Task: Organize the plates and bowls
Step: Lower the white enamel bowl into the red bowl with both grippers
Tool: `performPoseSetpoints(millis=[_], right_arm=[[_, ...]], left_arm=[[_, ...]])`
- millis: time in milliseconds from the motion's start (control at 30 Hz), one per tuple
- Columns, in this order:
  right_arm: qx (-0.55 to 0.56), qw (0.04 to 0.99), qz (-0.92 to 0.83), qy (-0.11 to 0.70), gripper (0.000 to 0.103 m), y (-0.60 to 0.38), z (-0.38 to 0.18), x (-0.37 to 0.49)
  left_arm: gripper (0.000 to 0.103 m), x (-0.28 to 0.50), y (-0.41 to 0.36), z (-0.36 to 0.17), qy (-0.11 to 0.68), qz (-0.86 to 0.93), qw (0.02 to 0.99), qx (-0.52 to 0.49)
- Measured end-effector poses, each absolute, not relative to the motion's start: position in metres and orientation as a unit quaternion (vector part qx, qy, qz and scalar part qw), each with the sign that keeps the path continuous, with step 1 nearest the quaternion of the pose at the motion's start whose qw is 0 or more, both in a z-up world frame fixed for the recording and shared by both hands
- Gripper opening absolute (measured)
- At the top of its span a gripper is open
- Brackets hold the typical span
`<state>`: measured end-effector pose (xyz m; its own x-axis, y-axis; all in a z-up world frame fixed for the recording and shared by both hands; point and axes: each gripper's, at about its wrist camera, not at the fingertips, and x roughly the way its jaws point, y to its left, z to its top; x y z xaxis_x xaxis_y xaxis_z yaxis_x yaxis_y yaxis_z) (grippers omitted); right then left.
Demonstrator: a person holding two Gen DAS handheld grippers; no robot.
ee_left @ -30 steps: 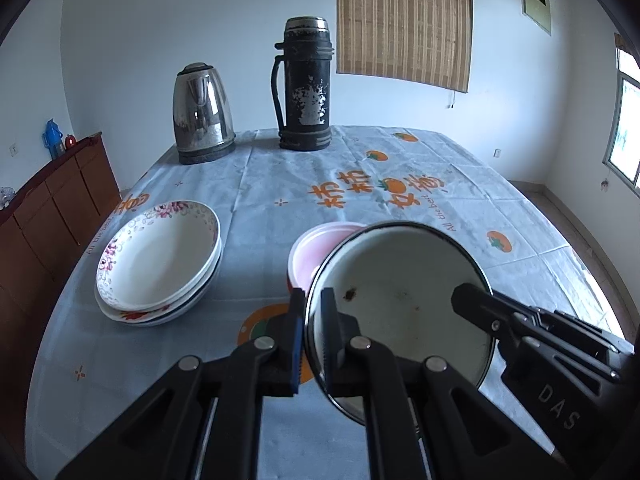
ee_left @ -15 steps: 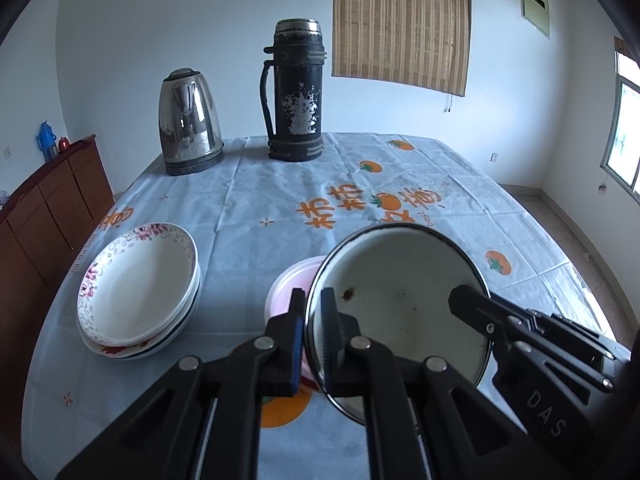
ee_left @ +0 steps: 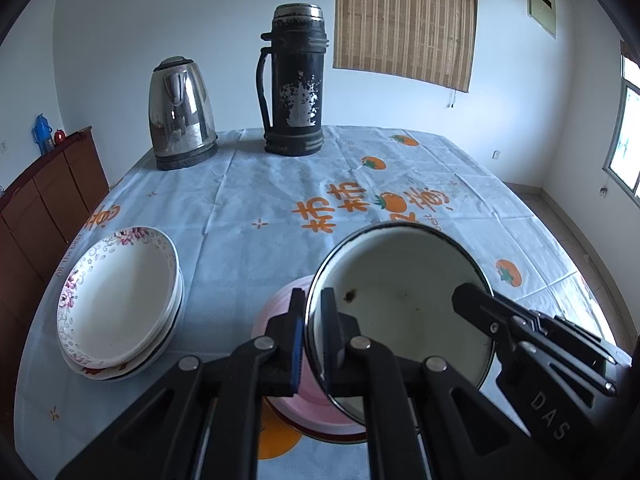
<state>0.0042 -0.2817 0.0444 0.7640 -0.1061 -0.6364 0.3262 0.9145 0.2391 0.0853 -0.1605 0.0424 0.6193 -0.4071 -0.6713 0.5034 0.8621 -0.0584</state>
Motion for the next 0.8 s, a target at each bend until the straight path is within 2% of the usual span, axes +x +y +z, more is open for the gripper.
performPoseSetpoints(millis=[800], right_arm=[[0.163,0.920,-0.123,0.333,0.007,-0.285,0.026,0.027]], left_arm=[[0.005,0.108,-0.166,0.025,0.367,-0.250,0.894,0.060]])
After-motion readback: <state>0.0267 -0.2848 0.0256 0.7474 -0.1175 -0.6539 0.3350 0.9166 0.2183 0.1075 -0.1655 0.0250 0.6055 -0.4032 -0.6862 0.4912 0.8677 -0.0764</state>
